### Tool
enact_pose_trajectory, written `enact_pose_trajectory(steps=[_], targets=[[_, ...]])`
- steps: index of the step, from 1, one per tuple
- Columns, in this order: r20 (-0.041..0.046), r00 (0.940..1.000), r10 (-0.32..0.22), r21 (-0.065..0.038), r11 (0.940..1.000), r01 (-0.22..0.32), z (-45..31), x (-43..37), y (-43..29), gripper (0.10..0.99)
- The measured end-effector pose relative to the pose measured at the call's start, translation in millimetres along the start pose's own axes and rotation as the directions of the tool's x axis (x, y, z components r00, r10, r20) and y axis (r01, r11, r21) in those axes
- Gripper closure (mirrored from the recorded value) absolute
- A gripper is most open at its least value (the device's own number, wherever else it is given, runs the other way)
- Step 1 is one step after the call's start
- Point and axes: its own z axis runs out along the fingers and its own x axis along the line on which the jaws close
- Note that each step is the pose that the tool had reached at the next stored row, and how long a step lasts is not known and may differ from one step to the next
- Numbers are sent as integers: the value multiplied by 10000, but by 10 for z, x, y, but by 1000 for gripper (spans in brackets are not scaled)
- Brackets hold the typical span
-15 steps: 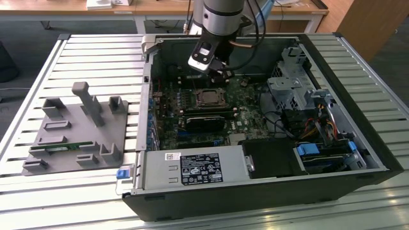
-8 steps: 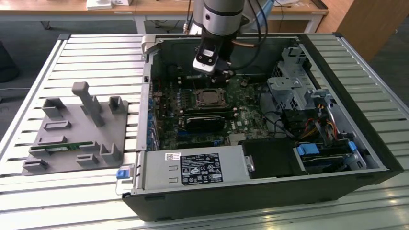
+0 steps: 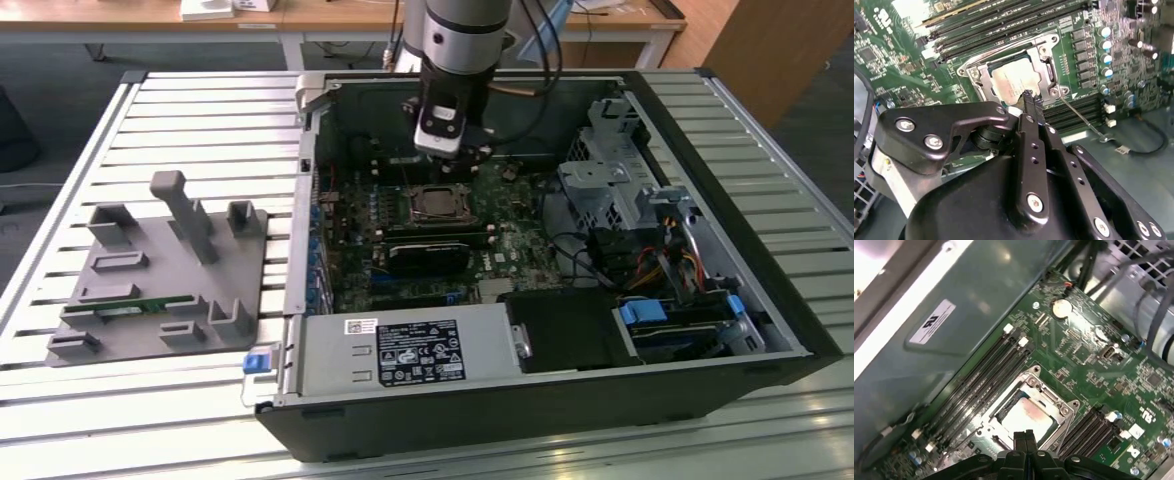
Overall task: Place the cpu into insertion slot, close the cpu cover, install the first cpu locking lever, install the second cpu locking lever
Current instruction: 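Install the first cpu locking lever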
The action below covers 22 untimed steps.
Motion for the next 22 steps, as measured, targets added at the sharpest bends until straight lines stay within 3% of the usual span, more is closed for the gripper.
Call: enact_pose_trajectory(steps=[4, 8, 13, 19, 20, 22], targets=[[-2, 9976, -689, 35, 9976, 689, 2, 1, 0, 980], [-21, 9901, -1403, 80, 9901, 1403, 4, 0, 0, 980], [-54, 9733, -2296, 139, 9732, 2297, 8, 0, 0, 980], [-86, 9462, -3235, 194, 9460, 3236, 11, -1, 0, 980], [-53, 9442, -3293, 178, 9440, 3293, 13, -1, 0, 980], [91, 9418, -3361, 96, 9418, 3360, 18, -1, 0, 980]])
